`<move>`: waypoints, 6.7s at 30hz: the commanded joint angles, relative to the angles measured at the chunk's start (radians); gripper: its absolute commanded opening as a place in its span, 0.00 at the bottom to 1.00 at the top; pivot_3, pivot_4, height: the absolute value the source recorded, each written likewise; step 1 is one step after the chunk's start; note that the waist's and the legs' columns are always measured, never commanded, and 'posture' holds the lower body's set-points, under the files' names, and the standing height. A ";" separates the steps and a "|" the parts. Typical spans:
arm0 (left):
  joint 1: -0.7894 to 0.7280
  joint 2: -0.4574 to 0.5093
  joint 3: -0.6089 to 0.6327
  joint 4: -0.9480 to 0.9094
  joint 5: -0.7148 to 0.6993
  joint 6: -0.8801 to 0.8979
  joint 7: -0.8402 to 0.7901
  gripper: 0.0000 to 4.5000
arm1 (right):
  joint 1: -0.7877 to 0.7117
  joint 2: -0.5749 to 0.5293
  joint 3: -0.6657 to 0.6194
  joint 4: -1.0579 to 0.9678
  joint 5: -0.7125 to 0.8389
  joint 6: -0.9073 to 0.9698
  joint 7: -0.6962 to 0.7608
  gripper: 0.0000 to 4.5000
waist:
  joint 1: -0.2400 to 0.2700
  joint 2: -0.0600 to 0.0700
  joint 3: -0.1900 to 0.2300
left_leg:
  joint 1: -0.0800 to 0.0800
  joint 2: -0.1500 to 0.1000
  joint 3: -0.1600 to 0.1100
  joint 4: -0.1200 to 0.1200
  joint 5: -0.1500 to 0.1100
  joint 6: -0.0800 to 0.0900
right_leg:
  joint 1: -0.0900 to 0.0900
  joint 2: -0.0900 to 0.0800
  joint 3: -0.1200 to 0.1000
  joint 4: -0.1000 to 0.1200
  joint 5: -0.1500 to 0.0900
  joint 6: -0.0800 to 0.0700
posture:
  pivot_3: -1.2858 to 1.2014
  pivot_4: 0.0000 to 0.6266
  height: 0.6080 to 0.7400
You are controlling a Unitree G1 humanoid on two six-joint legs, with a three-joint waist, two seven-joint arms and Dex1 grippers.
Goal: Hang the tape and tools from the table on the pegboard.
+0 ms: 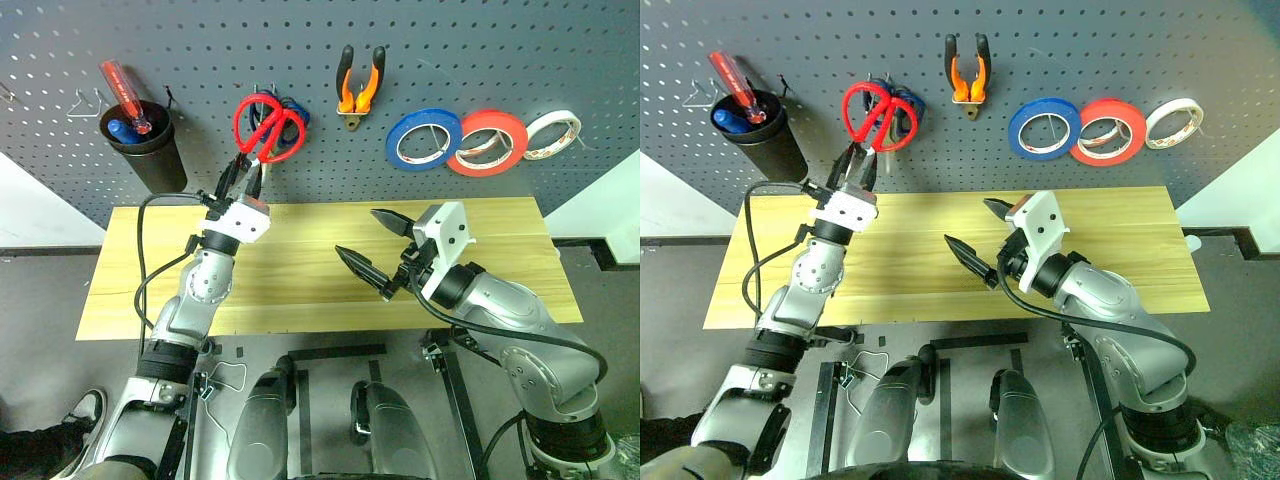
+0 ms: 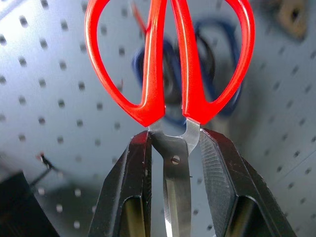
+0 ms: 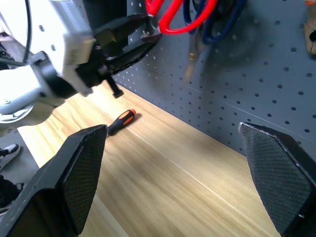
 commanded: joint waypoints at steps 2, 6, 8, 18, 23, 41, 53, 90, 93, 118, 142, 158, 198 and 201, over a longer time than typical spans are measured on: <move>-0.084 -0.034 0.006 0.142 -0.003 0.020 0.060 0.24 | -0.004 -0.001 -0.017 -0.039 0.005 -0.009 -0.003 1.00 | 0.000 0.000 0.000 | 0.000 0.000 0.000 0.002 0.000 0.000 | 0.000 0.000 0.000 0.001 0.000 0.000 | 0.54 0.42 0.80; -0.147 -0.054 -0.002 0.234 0.003 0.014 0.095 0.24 | 0.000 -0.009 -0.025 -0.055 0.015 -0.007 0.001 1.00 | -0.002 0.000 0.000 | -0.001 0.000 0.000 0.008 -0.001 0.001 | 0.001 0.000 0.000 0.005 0.000 0.000 | 0.53 0.42 0.80; -0.163 -0.063 -0.005 0.256 0.002 0.007 0.109 0.24 | 0.004 -0.014 -0.027 -0.062 0.021 -0.006 0.008 1.00 | -0.003 0.000 0.000 | -0.001 0.000 -0.001 0.010 -0.001 0.002 | 0.000 -0.001 0.001 0.008 0.000 0.001 | 0.53 0.42 0.80; -0.167 -0.068 -0.011 0.289 -0.040 -0.030 0.081 0.64 | 0.003 -0.009 -0.034 -0.084 0.043 -0.016 0.014 1.00 | -0.002 0.000 0.000 | -0.001 0.001 -0.002 0.012 -0.001 0.002 | 0.000 -0.001 0.001 0.011 0.000 0.000 | 0.53 0.42 0.80; -0.168 -0.064 -0.015 0.291 -0.005 -0.008 0.130 0.99 | -0.003 -0.011 -0.033 -0.081 0.045 -0.018 0.015 1.00 | -0.002 -0.001 0.000 | -0.001 0.001 -0.002 0.013 -0.001 0.002 | 0.000 -0.001 0.000 0.011 0.000 0.000 | 0.53 0.41 0.80; 0.305 -0.050 0.098 -0.147 -0.184 0.310 -0.113 0.99 | 0.014 -0.020 -0.037 -0.083 0.052 -0.013 0.032 1.00 | -0.003 -0.001 -0.001 | 0.000 0.001 -0.003 0.013 -0.001 0.002 | 0.001 -0.003 0.001 0.012 0.000 0.000 | 0.54 0.44 0.80; 0.146 -0.060 0.349 -0.140 -0.479 0.733 -0.166 0.99 | -0.003 -0.031 -0.020 -0.065 0.076 0.010 0.063 1.00 | -0.001 -0.002 -0.001 | 0.000 0.002 -0.003 0.014 -0.001 0.002 | 0.002 -0.003 0.001 0.011 0.000 0.000 | 0.54 0.50 0.80; 0.020 -0.014 0.340 -0.131 -0.592 1.175 -0.247 0.99 | 0.183 -0.145 -0.142 -0.275 0.367 0.183 -0.058 1.00 | -0.003 -0.012 0.086 | -0.008 0.002 -0.001 0.007 -0.003 0.004 | -0.007 -0.008 0.003 0.005 -0.001 -0.002 | 0.51 0.73 0.80; 0.020 -0.016 0.332 -0.131 -0.594 1.185 -0.252 0.99 | 0.198 -0.157 -0.152 -0.285 0.385 0.184 -0.071 1.00 | -0.003 -0.012 0.086 | -0.012 0.002 0.000 0.007 -0.003 0.004 | -0.011 -0.008 0.002 0.005 -0.001 -0.001 | 0.51 0.73 0.80; -0.018 -0.012 0.307 -0.083 -0.585 1.169 -0.277 0.12 | 0.239 -0.190 -0.133 -0.291 0.420 0.160 -0.129 1.00 | -0.002 -0.012 0.087 | -0.015 0.001 0.000 0.001 -0.003 0.004 | -0.013 -0.008 0.001 -0.003 -0.001 0.000 | 0.51 0.72 0.80; 0.223 -0.124 0.040 -0.712 -0.527 1.279 -0.229 0.12 | 0.091 -0.152 -0.029 -0.101 0.214 0.014 0.000 1.00 | 0.001 -0.013 0.079 | -0.015 -0.001 -0.001 -0.003 0.003 -0.005 | -0.012 -0.006 -0.003 -0.006 -0.001 0.001 | 0.54 0.46 0.80; 0.384 -0.039 -0.111 -0.722 -0.224 0.499 -0.146 0.12 | -0.015 -0.101 0.000 0.094 0.040 -0.155 0.131 1.00 | 0.003 -0.015 -0.045 | -0.013 -0.002 0.000 -0.003 0.004 -0.007 | -0.008 -0.003 -0.005 -0.007 0.000 0.001 | 0.56 0.21 0.80; -0.300 0.150 0.193 0.132 -0.046 -0.239 0.209 0.12 | 0.003 -0.098 -0.023 0.057 0.066 -0.069 0.231 1.00 | 0.025 -0.011 -0.112 | 0.001 0.002 -0.001 0.012 -0.002 0.004 | 0.006 0.000 -0.004 0.001 0.003 0.001 | 0.55 0.40 0.80; -0.292 0.152 0.192 0.130 -0.047 -0.239 0.216 0.12 | 0.023 -0.110 -0.036 0.032 0.086 -0.045 0.225 1.00 | 0.024 -0.010 -0.104 | 0.001 0.002 -0.003 0.012 -0.002 0.005 | 0.006 -0.001 -0.003 0.001 0.003 0.001 | 0.54 0.42 0.80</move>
